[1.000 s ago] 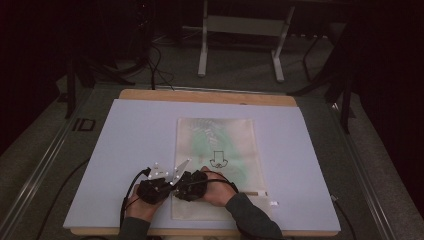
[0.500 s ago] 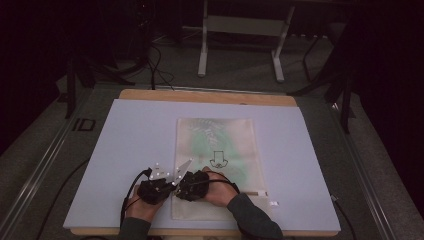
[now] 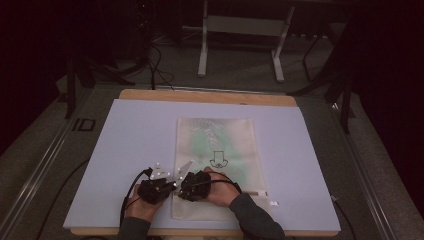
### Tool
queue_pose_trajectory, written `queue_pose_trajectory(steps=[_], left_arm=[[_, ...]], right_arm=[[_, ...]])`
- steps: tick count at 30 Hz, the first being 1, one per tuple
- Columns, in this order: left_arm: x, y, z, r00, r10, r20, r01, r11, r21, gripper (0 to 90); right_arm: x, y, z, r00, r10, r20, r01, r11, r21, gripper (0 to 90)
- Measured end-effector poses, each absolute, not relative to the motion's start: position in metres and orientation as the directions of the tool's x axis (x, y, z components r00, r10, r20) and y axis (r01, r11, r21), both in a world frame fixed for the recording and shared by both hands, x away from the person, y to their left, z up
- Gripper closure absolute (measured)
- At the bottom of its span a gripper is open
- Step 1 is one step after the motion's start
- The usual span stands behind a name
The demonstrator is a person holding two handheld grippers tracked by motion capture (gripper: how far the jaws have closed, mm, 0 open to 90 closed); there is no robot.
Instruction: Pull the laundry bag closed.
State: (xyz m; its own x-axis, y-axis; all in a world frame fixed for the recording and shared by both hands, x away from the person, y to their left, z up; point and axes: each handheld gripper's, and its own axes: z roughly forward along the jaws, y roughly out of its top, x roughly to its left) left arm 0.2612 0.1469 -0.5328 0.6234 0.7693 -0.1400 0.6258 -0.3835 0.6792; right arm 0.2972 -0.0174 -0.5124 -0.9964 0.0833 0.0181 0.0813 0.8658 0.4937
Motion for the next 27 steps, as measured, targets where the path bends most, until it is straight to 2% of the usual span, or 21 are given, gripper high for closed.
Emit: queue_pose_trajectory(steps=[27], left_arm=[[0.261,0.147,-0.533,0.617,0.773,-0.147,0.632,-0.376,0.678,89.5]], right_arm=[[0.292,-0.028,-0.509,-0.997,0.073,-0.018,0.057,0.891,0.451,82.1]])
